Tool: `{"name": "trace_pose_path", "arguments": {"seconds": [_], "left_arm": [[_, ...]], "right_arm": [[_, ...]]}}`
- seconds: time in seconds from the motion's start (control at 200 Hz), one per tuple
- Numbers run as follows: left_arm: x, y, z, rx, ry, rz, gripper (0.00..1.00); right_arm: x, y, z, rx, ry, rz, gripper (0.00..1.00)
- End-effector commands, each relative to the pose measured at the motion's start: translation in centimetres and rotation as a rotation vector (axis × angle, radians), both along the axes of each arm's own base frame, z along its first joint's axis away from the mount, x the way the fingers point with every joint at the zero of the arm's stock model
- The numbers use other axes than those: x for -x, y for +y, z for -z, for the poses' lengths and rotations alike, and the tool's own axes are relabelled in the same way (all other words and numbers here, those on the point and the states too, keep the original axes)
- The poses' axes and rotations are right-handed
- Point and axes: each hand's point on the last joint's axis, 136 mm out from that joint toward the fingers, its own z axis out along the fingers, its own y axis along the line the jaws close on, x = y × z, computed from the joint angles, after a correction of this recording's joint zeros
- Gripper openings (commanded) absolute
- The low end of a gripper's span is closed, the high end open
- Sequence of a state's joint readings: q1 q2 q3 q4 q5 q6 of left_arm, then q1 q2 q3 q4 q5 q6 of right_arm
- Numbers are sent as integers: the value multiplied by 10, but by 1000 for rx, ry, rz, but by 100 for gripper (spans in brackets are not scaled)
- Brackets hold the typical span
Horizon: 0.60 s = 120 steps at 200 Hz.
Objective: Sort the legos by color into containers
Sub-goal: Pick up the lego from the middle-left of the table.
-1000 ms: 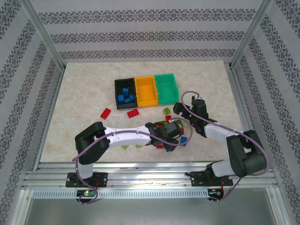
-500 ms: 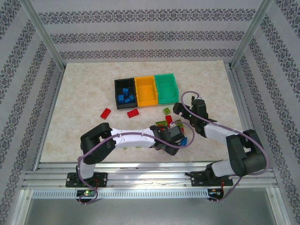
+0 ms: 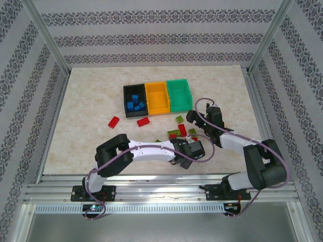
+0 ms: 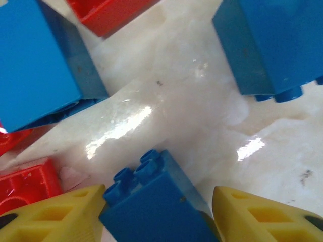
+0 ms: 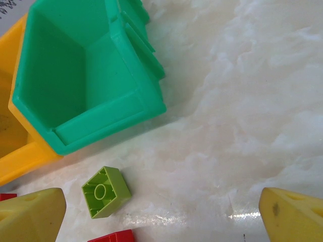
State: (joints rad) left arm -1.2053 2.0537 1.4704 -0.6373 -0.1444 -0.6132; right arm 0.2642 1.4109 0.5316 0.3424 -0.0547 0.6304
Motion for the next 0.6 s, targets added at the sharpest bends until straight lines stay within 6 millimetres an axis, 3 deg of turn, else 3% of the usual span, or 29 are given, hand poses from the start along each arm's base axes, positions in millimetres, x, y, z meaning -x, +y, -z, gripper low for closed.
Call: {"name": "trace_pose_path", "arguments": {"seconds": [0.0,0.075,0.14,0.285,0.465,0.595], "left_arm": [[-1,10,-7,-45,-35,-28,51],[-4,9,-10,-39,-51,-33,49],[-6,9,-14,-41,-58,-34,40],[-14,8,-29,-13,-94,-39,40],[-34,19,-70,51,-155,-75,39],[-55,42,-102,109,-194,-120,39]], "right_arm": [[0,1,2,-17,3,-2,98],[0,2,1,-26,1,-5,98],[0,2,1,-23,-3,-5,98],[0,1,1,-22,1,-2,98],[0,2,3,-22,5,-4,98],[0,3,1,-25,-2,-8,98]]}}
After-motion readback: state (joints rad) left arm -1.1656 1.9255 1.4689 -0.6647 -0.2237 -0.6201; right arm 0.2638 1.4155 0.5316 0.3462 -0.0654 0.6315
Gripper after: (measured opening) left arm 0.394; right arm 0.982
